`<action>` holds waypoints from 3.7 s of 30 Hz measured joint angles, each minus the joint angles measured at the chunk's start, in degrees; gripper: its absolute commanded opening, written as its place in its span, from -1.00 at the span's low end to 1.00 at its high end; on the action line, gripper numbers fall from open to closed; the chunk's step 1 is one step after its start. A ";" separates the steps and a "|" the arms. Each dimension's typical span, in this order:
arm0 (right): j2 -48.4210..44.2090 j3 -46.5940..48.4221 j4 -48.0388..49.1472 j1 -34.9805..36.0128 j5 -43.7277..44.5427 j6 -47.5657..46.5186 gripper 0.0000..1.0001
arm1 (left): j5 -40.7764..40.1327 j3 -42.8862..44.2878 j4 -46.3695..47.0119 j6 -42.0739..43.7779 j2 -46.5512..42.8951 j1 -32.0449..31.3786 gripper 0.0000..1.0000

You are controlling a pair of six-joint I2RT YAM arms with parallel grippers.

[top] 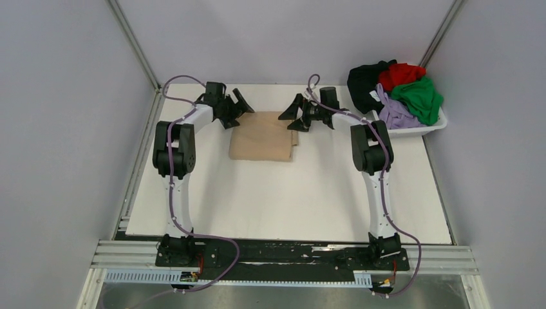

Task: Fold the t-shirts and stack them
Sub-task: Smooth out wrinkles on the folded tshirt, then put the neatly folded tshirt into the corner of the board with the left arm, then reset both arms

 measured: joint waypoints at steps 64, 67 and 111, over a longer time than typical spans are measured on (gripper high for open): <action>-70.58 -51.89 -22.45 -0.37 61.88 -17.44 1.00 | -52.30 22.49 -29.92 27.89 10.88 2.73 -1.00; -67.12 -50.86 -22.49 -0.63 62.97 -17.66 1.00 | -54.71 25.77 -30.32 30.71 12.85 5.33 -1.00; -78.60 -61.48 -18.38 -11.61 50.10 -10.10 1.00 | -22.03 -26.12 -7.19 22.47 -46.45 11.41 1.00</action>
